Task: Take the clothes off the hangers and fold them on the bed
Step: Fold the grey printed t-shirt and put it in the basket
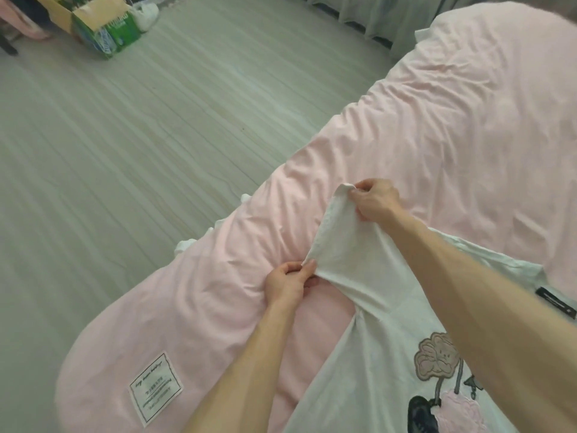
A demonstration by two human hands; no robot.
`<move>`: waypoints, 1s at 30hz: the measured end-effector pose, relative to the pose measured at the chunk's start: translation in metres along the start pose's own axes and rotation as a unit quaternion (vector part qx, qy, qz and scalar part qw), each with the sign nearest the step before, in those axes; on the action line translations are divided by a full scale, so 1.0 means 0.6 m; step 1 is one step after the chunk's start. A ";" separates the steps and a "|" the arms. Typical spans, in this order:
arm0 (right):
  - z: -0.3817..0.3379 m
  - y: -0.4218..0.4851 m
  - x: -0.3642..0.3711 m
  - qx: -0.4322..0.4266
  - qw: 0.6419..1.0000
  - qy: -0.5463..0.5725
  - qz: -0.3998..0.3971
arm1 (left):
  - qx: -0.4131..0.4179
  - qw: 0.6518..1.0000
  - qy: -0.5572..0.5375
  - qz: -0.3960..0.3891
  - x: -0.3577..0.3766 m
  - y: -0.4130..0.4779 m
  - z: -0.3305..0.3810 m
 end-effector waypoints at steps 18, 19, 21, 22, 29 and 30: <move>0.067 -0.128 -0.157 -0.012 0.982 0.165 0.086 | 0.306 0.921 0.216 0.110 0.054 -0.132 0.083; 0.086 -0.158 -0.181 -0.019 0.985 0.135 0.104 | 0.363 0.899 0.229 0.090 0.073 -0.158 0.081; 0.134 -0.215 -0.220 -0.019 0.989 0.078 0.125 | 0.472 0.827 0.304 0.043 0.121 -0.216 0.060; 0.160 -0.245 -0.241 -0.015 0.989 0.063 0.133 | 0.514 0.786 0.343 0.015 0.147 -0.246 0.040; 0.360 -0.362 -0.262 0.129 0.986 -0.080 0.066 | 0.571 0.528 0.596 -0.201 0.241 -0.321 -0.153; 0.376 -0.367 -0.256 0.142 0.984 -0.100 0.045 | 0.561 0.516 0.611 -0.213 0.241 -0.316 -0.164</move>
Point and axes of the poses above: each hand's wrist, its own y-axis towards the middle knuckle, its own x-axis out of the palm, z = x × y, the point moved 9 cm from there along y, towards the middle knuckle, and after that the axes turned 4 degrees about -x, right-handed, at the moved point
